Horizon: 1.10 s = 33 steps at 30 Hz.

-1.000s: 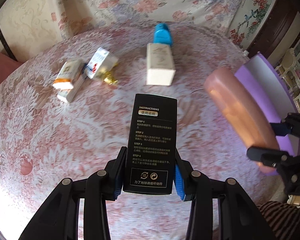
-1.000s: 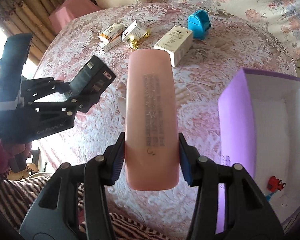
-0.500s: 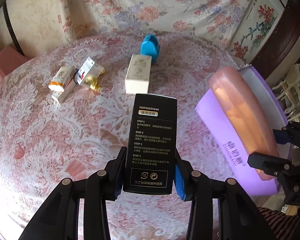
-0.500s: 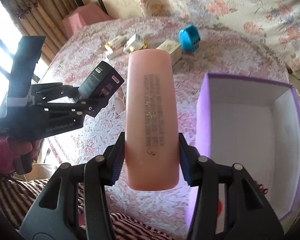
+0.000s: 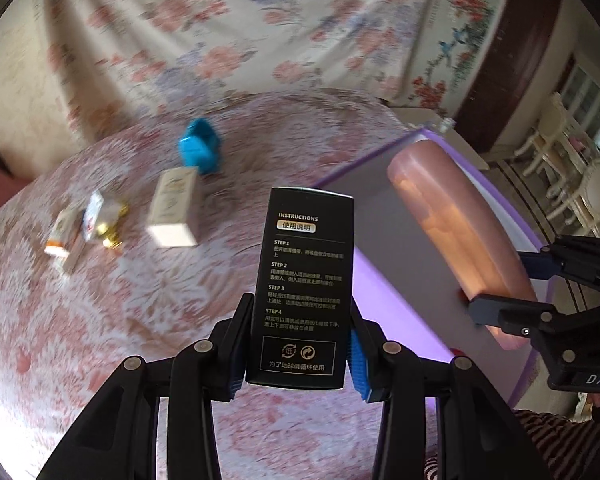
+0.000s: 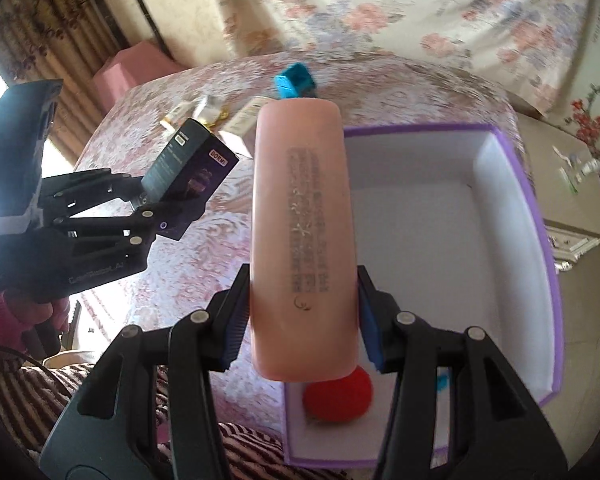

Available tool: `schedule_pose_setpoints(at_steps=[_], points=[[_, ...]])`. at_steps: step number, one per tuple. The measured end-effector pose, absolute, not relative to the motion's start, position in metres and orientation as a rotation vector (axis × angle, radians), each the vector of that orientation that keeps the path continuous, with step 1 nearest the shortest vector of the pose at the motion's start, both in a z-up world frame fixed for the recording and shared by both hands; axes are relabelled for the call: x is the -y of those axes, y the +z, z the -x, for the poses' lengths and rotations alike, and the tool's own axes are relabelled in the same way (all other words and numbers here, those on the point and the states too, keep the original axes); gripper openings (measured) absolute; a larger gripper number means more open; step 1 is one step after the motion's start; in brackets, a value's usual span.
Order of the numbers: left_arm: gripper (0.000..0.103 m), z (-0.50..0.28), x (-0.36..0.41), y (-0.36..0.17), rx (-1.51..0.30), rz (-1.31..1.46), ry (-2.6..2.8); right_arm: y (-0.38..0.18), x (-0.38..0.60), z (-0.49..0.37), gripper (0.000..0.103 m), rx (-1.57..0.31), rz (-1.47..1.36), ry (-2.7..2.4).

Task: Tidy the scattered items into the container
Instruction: 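Lower the black box and pink case into the purple box, opening both grippers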

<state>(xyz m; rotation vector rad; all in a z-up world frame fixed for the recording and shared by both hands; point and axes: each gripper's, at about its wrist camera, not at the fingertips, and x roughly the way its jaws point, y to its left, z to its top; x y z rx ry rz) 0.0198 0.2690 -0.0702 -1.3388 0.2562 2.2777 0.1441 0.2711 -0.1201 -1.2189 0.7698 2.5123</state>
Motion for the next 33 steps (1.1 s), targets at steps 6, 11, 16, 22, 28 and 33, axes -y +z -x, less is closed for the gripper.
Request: schedule_pose_setpoints(at_steps=[6,11,16,22,28,33], points=[[0.042,-0.03,-0.308,-0.072,-0.322,1.301,2.194,-0.131,-0.282,-0.17,0.052,-0.827,1.205,2.435],[0.042,-0.04,-0.332,-0.077,-0.379,1.288,2.137,-0.137,-0.286,-0.183,0.052,-0.861,1.195,2.395],[0.042,-0.042,-0.346,-0.082,-0.42,1.291,2.11,-0.143,-0.292,-0.191,0.052,-0.871,1.193,2.364],[0.042,-0.035,-0.364,-0.096,-0.464,1.334,2.078,-0.157,-0.305,-0.195,0.052,-0.861,1.214,2.32],[0.042,-0.031,-0.386,-0.103,-0.499,1.357,2.046,-0.18,-0.321,-0.205,0.052,-0.912,1.257,2.243],[0.042,-0.033,-0.4,-0.114,-0.536,1.384,2.013,-0.192,-0.325,-0.214,0.052,-0.927,1.287,2.214]])
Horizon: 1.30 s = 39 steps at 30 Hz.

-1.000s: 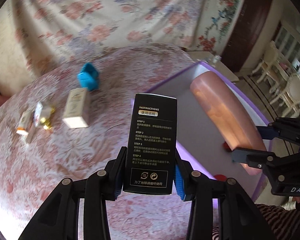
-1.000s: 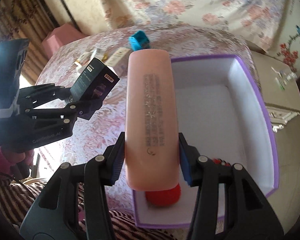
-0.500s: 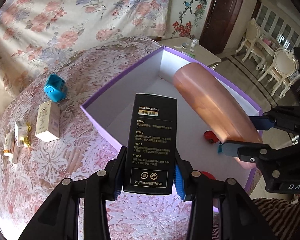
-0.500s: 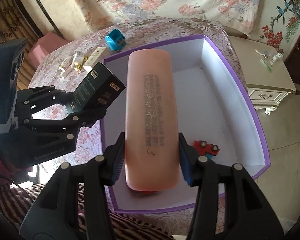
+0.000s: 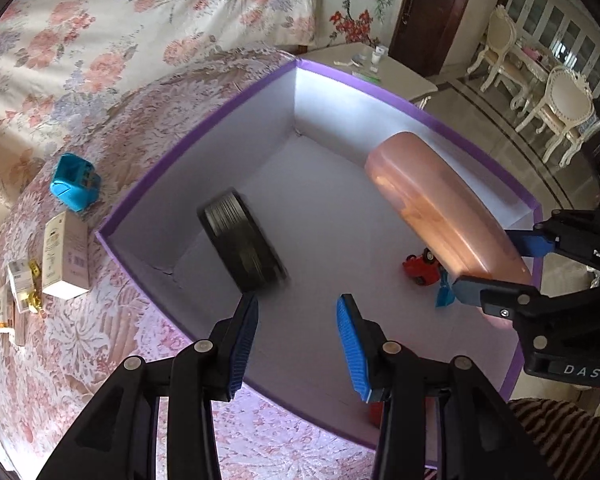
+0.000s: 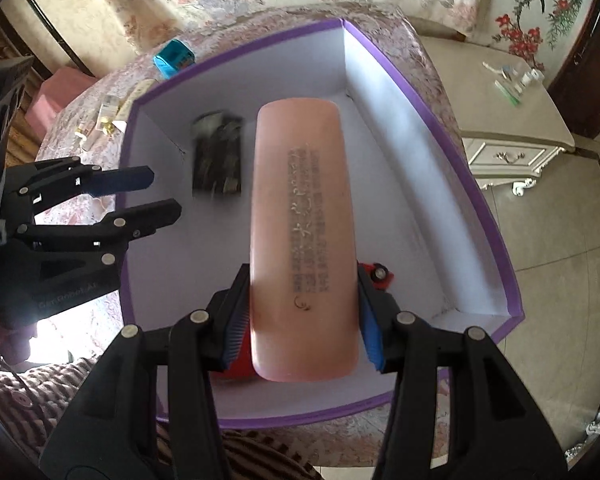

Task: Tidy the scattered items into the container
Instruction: 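Lower the black box and pink case into the purple box, opening both grippers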

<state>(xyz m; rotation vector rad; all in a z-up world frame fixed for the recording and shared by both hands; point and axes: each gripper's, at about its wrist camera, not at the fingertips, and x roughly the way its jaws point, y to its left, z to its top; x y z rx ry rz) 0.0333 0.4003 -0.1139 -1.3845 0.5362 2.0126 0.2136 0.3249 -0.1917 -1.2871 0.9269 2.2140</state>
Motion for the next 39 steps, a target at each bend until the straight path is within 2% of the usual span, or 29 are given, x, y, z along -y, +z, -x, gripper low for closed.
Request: schedule_pose_setpoints(at_steps=[11,15,20,39], points=[[0.044,-0.04,-0.399,-0.123,-0.531,1.425,2.002,-0.196,-0.317,-0.209,0.052,-0.898,1.357,2.247],[0.06,-0.037,-0.393,-0.12,-0.503,1.413,2.011,-0.198,-0.317,-0.206,0.053,-0.924,1.369,2.236],[0.073,-0.033,-0.389,-0.114,-0.474,1.372,2.014,-0.194,-0.315,-0.201,0.053,-0.913,1.354,2.237],[0.076,-0.025,-0.372,-0.104,-0.461,1.293,1.943,-0.185,-0.318,-0.182,0.056,-1.034,1.299,2.098]])
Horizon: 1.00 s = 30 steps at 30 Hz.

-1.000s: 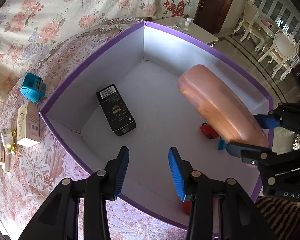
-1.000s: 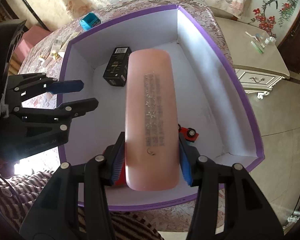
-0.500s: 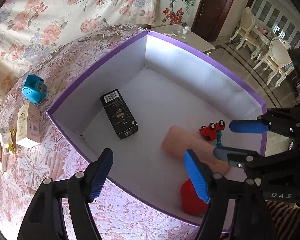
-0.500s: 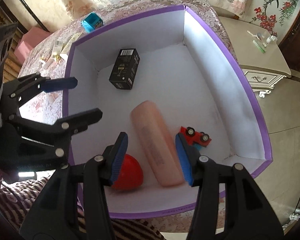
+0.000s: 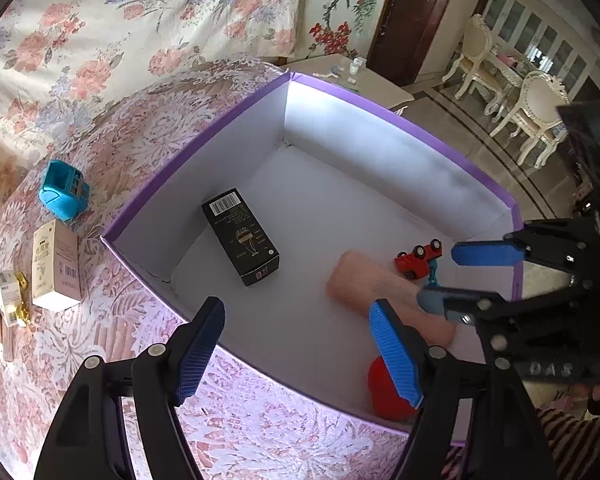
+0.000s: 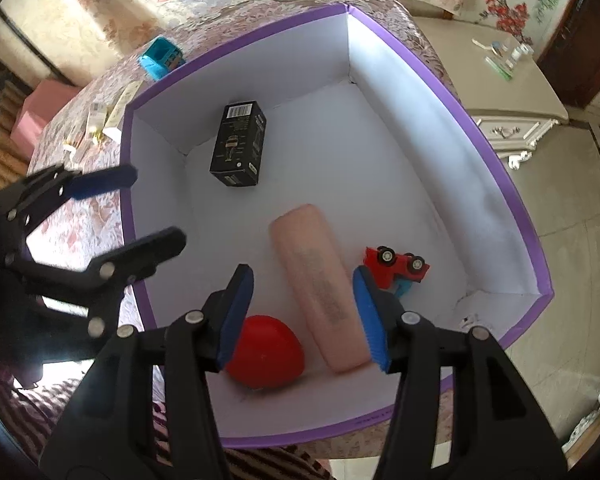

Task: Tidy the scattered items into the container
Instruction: 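Lower the black box and pink case into the purple box, opening both grippers, then withdraw both open grippers from the box back toward the scattered items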

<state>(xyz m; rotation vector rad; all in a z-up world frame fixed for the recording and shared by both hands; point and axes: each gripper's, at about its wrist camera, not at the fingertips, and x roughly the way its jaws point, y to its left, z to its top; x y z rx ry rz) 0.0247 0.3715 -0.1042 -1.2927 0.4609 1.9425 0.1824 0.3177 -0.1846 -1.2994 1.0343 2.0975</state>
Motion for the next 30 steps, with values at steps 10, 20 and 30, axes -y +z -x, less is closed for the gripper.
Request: schedule_pose_setpoints(at_steps=[10,20,30], points=[[0.078,-0.023,-0.336,-0.087,-0.438,1.217,1.941,-0.174,-0.3,-0.168,0.059,-1.057,1.271,2.023],[0.079,-0.003,-0.267,-0.092,-0.371,1.283,2.004,-0.147,-0.294,-0.154,0.059,-1.046,1.145,1.974],[0.079,0.013,-0.177,-0.119,-0.317,1.412,2.075,-0.097,-0.271,-0.097,0.059,-0.958,1.021,2.101]])
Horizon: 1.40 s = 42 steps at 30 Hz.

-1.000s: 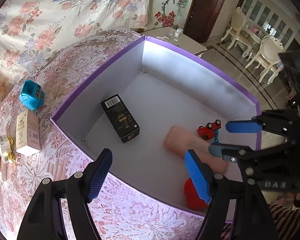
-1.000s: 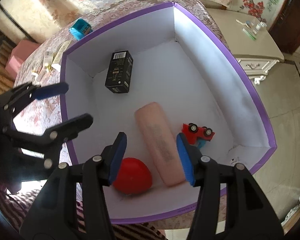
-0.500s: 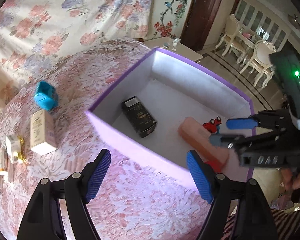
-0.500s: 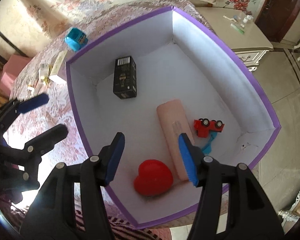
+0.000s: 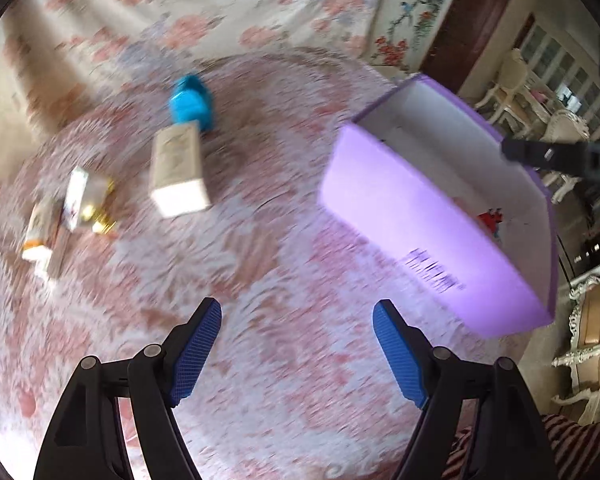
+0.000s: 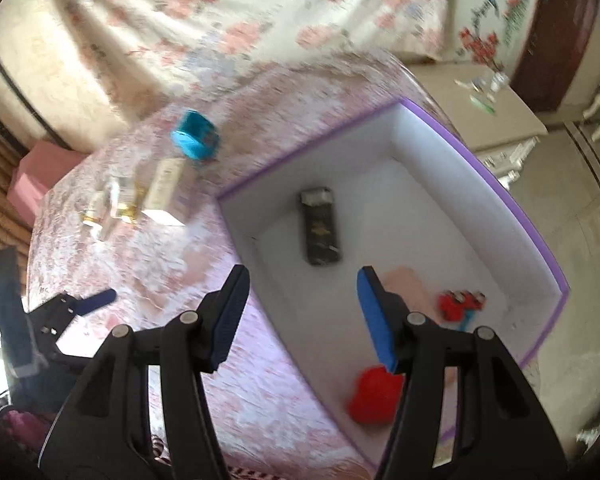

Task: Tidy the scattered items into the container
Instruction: 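Withdraw both open grippers from the box back toward the scattered items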

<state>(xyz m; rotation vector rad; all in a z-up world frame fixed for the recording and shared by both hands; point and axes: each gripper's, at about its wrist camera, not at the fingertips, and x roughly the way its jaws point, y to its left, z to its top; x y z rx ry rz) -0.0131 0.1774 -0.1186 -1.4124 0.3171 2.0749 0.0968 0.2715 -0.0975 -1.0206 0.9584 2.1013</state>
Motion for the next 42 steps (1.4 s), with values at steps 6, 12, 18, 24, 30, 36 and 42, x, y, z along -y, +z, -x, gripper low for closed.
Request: schedule_pose_setpoints(at_steps=[6,12,18,24,30,36,42], points=[[0.079,0.032,-0.131,-0.131,-0.291,1.477,2.128,-0.087,-0.237,-0.041,0.06,-0.899,1.07,2.216],[0.079,0.052,-0.092,-0.141,-0.248,1.526,2.174,-0.104,-0.204,0.005,0.06,-0.893,1.195,2.256],[0.079,0.072,-0.07,-0.153,-0.211,1.56,2.21,-0.121,-0.185,0.038,0.06,-0.897,1.293,2.262],[0.079,0.093,-0.057,-0.165,-0.179,1.597,2.205,-0.133,-0.174,0.063,0.06,-0.839,1.403,2.276],[0.079,0.124,-0.048,-0.17,-0.147,1.607,2.214,-0.135,-0.168,0.091,0.06,-0.811,1.43,2.283],[0.079,0.152,-0.038,-0.172,-0.151,1.602,2.233,-0.131,-0.166,0.124,0.06,-0.788,1.416,2.29],[0.079,0.174,-0.031,-0.165,-0.19,1.56,2.266,-0.126,-0.165,0.147,0.06,-0.785,1.402,2.294]])
